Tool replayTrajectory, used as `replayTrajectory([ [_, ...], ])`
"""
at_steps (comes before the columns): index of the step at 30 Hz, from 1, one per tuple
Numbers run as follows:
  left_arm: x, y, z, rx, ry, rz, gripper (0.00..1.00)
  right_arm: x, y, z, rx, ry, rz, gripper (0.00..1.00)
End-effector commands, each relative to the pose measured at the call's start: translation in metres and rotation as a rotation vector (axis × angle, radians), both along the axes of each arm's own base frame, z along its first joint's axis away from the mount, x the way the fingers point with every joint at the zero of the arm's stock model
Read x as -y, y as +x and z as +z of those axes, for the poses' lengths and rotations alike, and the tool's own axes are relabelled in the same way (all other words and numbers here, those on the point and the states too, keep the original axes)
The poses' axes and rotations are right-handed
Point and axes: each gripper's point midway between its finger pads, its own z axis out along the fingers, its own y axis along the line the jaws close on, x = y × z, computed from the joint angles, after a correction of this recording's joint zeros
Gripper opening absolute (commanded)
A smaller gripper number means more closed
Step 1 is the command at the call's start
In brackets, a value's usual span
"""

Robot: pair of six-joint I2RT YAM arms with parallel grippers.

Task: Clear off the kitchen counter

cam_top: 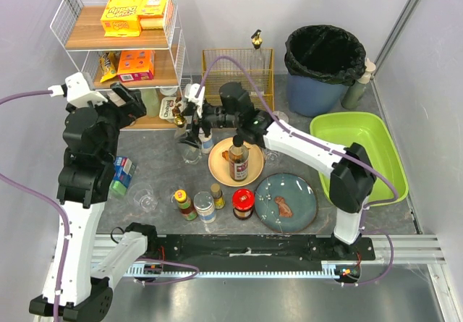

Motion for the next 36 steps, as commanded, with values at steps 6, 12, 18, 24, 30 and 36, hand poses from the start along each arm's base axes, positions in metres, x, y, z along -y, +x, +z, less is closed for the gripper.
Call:
replayTrajectory([
  [6, -0.011, -0.007, -0.006, -0.025, 0.037, 0.046, 0.98, -0.027, 0.018, -0.031, -0.028, 0.031, -0.085, 0.95],
  [12, -0.011, -0.009, -0.01, -0.03, 0.046, 0.045, 0.98, -0.029, 0.028, -0.044, -0.045, 0.045, -0.138, 0.93],
  [18, -0.011, -0.006, -0.011, -0.035, 0.051, 0.05, 0.98, -0.033, 0.034, -0.05, -0.052, 0.066, -0.163, 0.7],
  [24, -0.011, -0.001, -0.014, -0.047, 0.054, 0.051, 0.98, -0.033, 0.04, -0.052, -0.032, 0.062, -0.183, 0.43],
  [30, -0.011, 0.002, -0.018, -0.06, 0.055, 0.052, 0.98, -0.031, 0.045, -0.045, -0.001, 0.066, -0.208, 0.14],
  [36, -0.012, 0.003, -0.02, -0.067, 0.058, 0.058, 0.98, -0.032, 0.047, -0.013, 0.031, 0.125, -0.215, 0.02],
])
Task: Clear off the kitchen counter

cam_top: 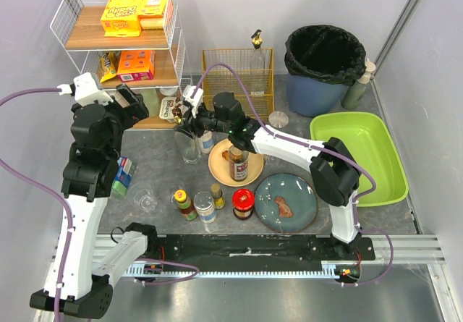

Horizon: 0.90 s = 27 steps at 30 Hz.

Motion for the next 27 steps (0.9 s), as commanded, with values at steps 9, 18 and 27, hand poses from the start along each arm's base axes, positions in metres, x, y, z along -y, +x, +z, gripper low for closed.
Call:
replayTrajectory([
  [9, -0.008, -0.001, 0.004, 0.014, 0.033, 0.035, 0.98, 0.003, -0.005, 0.143, 0.138, 0.296, -0.018, 0.0],
  [18, -0.01, -0.005, 0.003, 0.021, 0.036, 0.044, 0.98, 0.025, -0.018, 0.213, 0.218, 0.378, -0.038, 0.0],
  [27, -0.01, -0.004, 0.0, 0.012, 0.036, 0.044, 0.98, 0.073, -0.007, 0.275, 0.31, 0.381, -0.23, 0.0],
])
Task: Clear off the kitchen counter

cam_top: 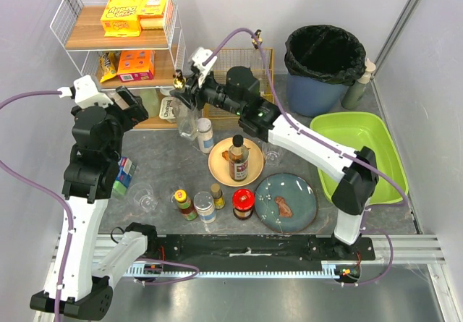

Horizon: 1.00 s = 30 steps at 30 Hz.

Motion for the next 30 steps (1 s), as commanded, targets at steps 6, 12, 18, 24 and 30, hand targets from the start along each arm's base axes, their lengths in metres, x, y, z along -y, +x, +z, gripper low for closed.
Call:
replayTrajectory([
  [6, -0.005, -0.001, 0.003, 0.015, 0.029, 0.019, 0.98, 0.092, 0.015, 0.17, 0.239, 0.269, -0.338, 0.0],
  [12, -0.005, 0.0, 0.004, 0.016, 0.032, 0.018, 0.98, 0.122, 0.061, 0.176, 0.25, 0.293, -0.556, 0.0],
  [18, -0.003, 0.001, 0.002, 0.003, 0.043, 0.004, 0.99, 0.145, 0.123, 0.188, 0.274, 0.372, -0.692, 0.0],
  [24, -0.003, 0.002, 0.001, -0.007, 0.042, 0.006, 0.99, 0.155, 0.166, 0.181, 0.318, 0.423, -0.784, 0.0],
  [30, -0.001, 0.006, -0.002, -0.023, 0.036, -0.001, 0.98, 0.166, 0.183, 0.176, 0.391, 0.477, -0.842, 0.0],
])
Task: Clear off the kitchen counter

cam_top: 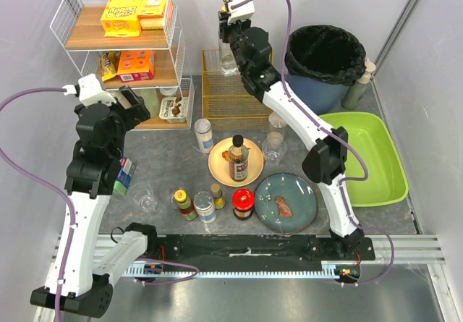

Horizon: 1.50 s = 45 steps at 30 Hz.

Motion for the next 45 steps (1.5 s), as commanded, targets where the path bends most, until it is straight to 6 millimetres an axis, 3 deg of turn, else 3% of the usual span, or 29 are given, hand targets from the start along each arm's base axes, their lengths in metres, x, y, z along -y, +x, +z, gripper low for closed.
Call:
replayTrajectory([
  [1, -0.001, 0.002, 0.005, 0.001, 0.02, 0.002, 0.98, 0.035, -0.026, 0.091, 0.281, 0.183, -0.06, 0.0],
  [15, -0.003, 0.001, -0.002, -0.024, 0.014, 0.012, 0.98, 0.058, -0.008, 0.081, 0.395, 0.273, -0.193, 0.0],
  [31, 0.002, 0.004, -0.013, -0.055, 0.004, -0.008, 0.98, 0.064, 0.018, 0.037, 0.365, 0.259, -0.302, 0.0],
  [36, 0.004, 0.005, -0.014, -0.057, 0.003, -0.014, 0.98, 0.079, 0.023, 0.024, 0.373, 0.329, -0.374, 0.0],
  [45, 0.005, 0.005, -0.017, -0.066, -0.004, -0.019, 0.98, 0.086, 0.027, 0.017, 0.387, 0.369, -0.375, 0.0],
])
